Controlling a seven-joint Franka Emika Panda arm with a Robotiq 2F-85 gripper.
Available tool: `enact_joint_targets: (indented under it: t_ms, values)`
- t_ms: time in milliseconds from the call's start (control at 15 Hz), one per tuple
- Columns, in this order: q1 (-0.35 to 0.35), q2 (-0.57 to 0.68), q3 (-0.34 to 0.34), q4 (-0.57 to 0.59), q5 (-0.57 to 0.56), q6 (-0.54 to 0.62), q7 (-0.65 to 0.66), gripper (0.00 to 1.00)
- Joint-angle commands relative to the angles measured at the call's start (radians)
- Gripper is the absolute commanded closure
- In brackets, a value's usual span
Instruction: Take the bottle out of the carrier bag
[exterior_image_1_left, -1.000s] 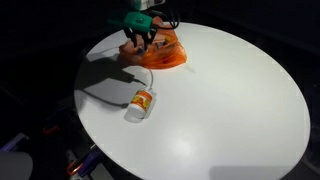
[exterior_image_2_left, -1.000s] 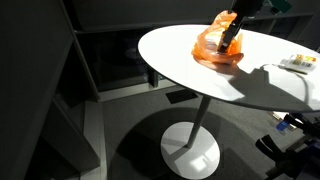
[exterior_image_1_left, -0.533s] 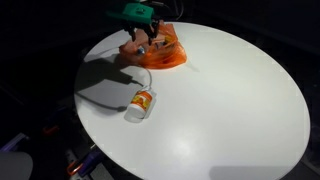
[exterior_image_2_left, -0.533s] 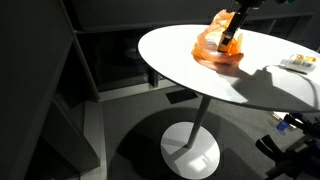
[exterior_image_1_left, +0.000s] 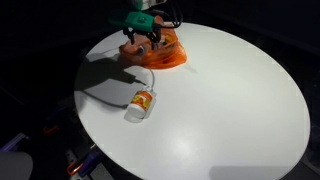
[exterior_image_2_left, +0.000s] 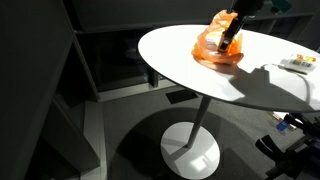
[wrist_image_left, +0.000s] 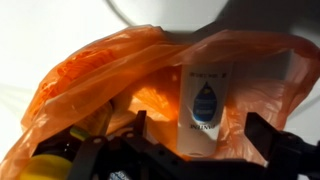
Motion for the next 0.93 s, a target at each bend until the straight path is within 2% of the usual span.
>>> enact_joint_targets:
  t_ms: [0,400,467,600,867]
  values:
    - [-0.009,0.048,0.01,0.028,-0.007,0.034,0.026,0.0]
    - [-0.007,0.091,0.027,0.044,-0.015,0.056,0.042,0.0]
    - [-0.003,0.096,0.024,0.047,-0.026,0.055,0.056,0.23]
    - [0.0,0.104,0.023,0.052,-0.037,0.051,0.068,0.34]
    - [0.003,0.092,0.02,0.049,-0.064,0.042,0.094,0.68]
